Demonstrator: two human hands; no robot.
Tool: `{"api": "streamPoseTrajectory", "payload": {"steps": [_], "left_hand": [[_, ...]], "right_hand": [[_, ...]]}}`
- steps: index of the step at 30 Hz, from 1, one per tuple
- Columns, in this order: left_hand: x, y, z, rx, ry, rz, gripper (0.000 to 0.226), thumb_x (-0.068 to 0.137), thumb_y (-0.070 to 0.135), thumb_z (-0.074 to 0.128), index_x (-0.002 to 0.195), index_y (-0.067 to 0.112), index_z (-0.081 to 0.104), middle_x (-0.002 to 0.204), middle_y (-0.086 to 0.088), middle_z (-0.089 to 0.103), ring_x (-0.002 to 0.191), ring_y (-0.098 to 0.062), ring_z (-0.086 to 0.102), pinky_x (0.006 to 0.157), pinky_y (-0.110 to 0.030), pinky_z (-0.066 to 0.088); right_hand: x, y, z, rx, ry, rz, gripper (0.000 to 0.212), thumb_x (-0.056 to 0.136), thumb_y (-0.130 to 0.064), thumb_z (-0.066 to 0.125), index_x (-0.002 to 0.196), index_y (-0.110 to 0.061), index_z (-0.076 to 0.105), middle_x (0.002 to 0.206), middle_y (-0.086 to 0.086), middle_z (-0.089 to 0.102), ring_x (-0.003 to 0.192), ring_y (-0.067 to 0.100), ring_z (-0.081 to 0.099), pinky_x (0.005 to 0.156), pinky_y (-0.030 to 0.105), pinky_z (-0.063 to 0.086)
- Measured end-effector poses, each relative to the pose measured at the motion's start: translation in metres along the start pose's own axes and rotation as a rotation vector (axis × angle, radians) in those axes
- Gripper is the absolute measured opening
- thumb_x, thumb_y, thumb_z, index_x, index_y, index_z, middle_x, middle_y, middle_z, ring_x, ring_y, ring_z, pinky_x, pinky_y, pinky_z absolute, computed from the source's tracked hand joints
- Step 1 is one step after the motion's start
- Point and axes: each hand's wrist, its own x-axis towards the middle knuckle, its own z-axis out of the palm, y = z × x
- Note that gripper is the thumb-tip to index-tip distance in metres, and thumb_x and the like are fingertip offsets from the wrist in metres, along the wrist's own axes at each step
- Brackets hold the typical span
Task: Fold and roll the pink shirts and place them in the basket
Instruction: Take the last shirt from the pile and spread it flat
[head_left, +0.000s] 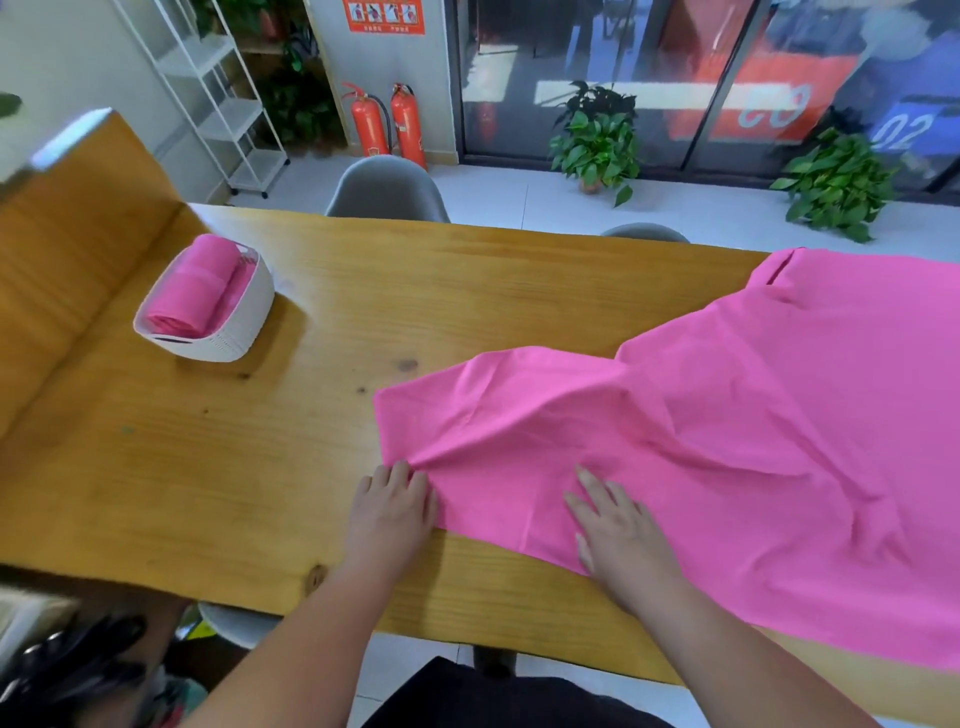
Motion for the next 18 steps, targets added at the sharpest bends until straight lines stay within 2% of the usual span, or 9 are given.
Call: {"api": "streamPoseTrajectory", "payload": {"steps": [2,4,6,8,11,14,18], "left_hand": [[-0.01,0.003,-0.006,-0.008,0.002,-0.016,0.021,0.099,0.034,0.053,0.087,0.019,0.062,0.087,-0.004,0.058,0.08,-0.031,0.056,0.071,-0.045,0.045],[-0.021,0.007,-0.01,-0.002,0.016,0.01,0.018,0.098,0.03,0.053,0.084,0.019,0.059,0.081,-0.003,0.056,0.072,-0.031,0.055,0.067,-0.045,0.043],[-0.037,0.012,-0.013,0.0,0.03,0.027,0.015,0.095,0.025,0.056,0.082,0.019,0.057,0.077,-0.003,0.054,0.066,-0.031,0.054,0.064,-0.044,0.041],[-0.057,0.017,-0.014,-0.017,0.02,0.036,0.01,0.091,0.024,0.058,0.083,0.019,0.058,0.076,-0.002,0.054,0.064,-0.031,0.055,0.063,-0.043,0.039],[-0.084,0.024,-0.016,-0.056,-0.027,0.04,0.016,0.092,0.026,0.049,0.088,0.02,0.063,0.077,0.001,0.056,0.063,-0.03,0.058,0.064,-0.042,0.042],[-0.098,0.027,-0.02,-0.113,-0.095,-0.034,0.029,0.095,0.032,0.041,0.101,0.023,0.068,0.087,0.005,0.067,0.076,-0.026,0.064,0.07,-0.04,0.047],[-0.109,0.026,-0.03,-0.224,-0.158,-0.193,0.033,0.095,0.026,0.055,0.125,0.023,0.07,0.112,0.003,0.074,0.102,-0.026,0.065,0.086,-0.044,0.051]], "right_hand": [[-0.003,-0.004,-0.001,-0.027,-0.019,0.01,0.059,0.091,-0.039,0.068,0.147,-0.023,0.057,0.156,0.005,0.049,0.132,0.032,0.051,0.095,0.049,0.055],[-0.003,-0.007,-0.005,-0.04,0.003,0.0,0.048,0.088,-0.042,0.072,0.13,-0.019,0.067,0.131,0.004,0.062,0.113,0.03,0.059,0.078,0.047,0.058],[-0.006,-0.009,-0.009,-0.052,0.039,-0.012,0.032,0.086,-0.041,0.075,0.108,-0.018,0.071,0.107,0.004,0.063,0.093,0.03,0.061,0.064,0.045,0.055],[-0.012,-0.011,-0.009,-0.04,0.074,-0.019,0.026,0.083,-0.038,0.08,0.093,-0.016,0.07,0.093,0.005,0.061,0.08,0.031,0.062,0.057,0.043,0.053],[-0.031,-0.015,-0.004,-0.024,0.104,-0.025,0.026,0.079,-0.034,0.085,0.084,-0.016,0.068,0.084,0.007,0.06,0.072,0.032,0.061,0.054,0.042,0.05],[-0.049,-0.015,0.003,-0.028,0.092,-0.042,0.024,0.082,-0.034,0.082,0.085,-0.017,0.067,0.084,0.006,0.059,0.071,0.032,0.06,0.056,0.042,0.049],[-0.061,-0.014,0.006,-0.045,0.095,-0.063,0.023,0.081,-0.033,0.084,0.08,-0.016,0.069,0.08,0.006,0.059,0.069,0.033,0.059,0.057,0.043,0.049]]}}
